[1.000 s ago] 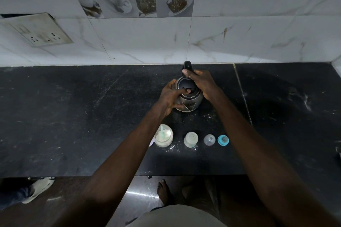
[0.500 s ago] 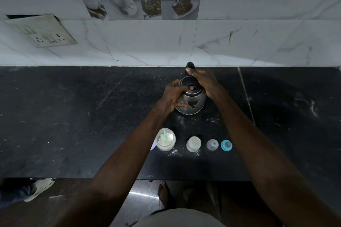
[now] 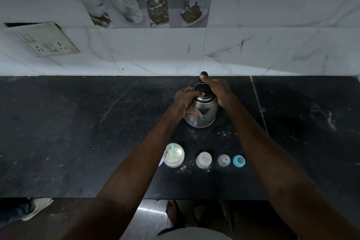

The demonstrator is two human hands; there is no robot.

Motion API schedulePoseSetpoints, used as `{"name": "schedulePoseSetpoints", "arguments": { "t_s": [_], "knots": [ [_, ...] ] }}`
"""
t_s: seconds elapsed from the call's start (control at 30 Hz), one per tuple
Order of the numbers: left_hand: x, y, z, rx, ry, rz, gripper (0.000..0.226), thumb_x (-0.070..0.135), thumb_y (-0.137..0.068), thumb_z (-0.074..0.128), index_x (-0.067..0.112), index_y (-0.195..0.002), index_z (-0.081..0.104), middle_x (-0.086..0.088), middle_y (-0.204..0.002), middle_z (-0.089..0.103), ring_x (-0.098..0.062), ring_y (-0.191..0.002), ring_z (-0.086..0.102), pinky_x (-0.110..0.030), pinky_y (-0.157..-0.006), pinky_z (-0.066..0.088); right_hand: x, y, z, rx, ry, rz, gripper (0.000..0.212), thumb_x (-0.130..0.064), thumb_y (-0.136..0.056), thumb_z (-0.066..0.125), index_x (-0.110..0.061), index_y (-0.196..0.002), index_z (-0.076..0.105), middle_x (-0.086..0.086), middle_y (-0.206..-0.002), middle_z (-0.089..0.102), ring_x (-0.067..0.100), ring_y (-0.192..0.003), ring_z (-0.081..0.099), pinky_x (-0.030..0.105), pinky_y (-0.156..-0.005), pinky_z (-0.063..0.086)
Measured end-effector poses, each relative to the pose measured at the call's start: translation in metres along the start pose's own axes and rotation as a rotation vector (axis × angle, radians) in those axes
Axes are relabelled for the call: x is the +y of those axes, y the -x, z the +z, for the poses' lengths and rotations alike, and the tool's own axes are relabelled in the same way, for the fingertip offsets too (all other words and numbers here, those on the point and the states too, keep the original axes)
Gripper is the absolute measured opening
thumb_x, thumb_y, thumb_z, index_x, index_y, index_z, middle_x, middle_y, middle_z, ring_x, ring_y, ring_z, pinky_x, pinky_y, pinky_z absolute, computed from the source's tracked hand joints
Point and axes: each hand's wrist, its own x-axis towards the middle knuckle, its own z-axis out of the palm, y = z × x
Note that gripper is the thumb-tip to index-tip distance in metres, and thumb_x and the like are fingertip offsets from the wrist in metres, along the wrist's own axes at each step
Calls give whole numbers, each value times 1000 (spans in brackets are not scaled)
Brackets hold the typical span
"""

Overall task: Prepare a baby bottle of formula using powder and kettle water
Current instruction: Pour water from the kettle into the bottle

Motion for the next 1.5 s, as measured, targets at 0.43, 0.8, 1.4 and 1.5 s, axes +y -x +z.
{"name": "schedulePoseSetpoints", "arguments": {
  "t_s": [0.43,0.8,1.4,1.5],
  "knots": [
    [-5,-6,1,56,48,41,35,19,-79,83,11,-113,75,-7,-92,76,-28,-72,70,-41,-48,61,-3,3,2,3,7,27,36,-43,-87,85,-9,-98,80,17,-104,80,32,-100,77,43,-95,61],
    [4,0,-3,109,-2,48,23,14,-81,75,16,-105,75,-1,-83,71,-23,-69,67,-41,-50,60,-12,15,10,-18,4,42,51,-44,-86,85,-1,-113,79,19,-111,79,34,-108,76,50,-101,60],
    [-3,14,1,226,79,79,32,18,-83,80,19,-115,75,-6,-108,79,-34,-92,75,-39,-53,61,-8,53,-7,-208,-42,-93,53,-39,-112,49,8,-129,67,29,-127,71,39,-116,70,49,-106,52],
    [-5,13,4,288,63,67,41,21,-84,80,19,-124,72,-8,-119,77,-34,-103,76,-50,-63,65,-3,59,-6,-273,-46,-111,56,-37,-114,42,12,-130,64,32,-129,69,45,-124,66,55,-114,47]
  ]
}}
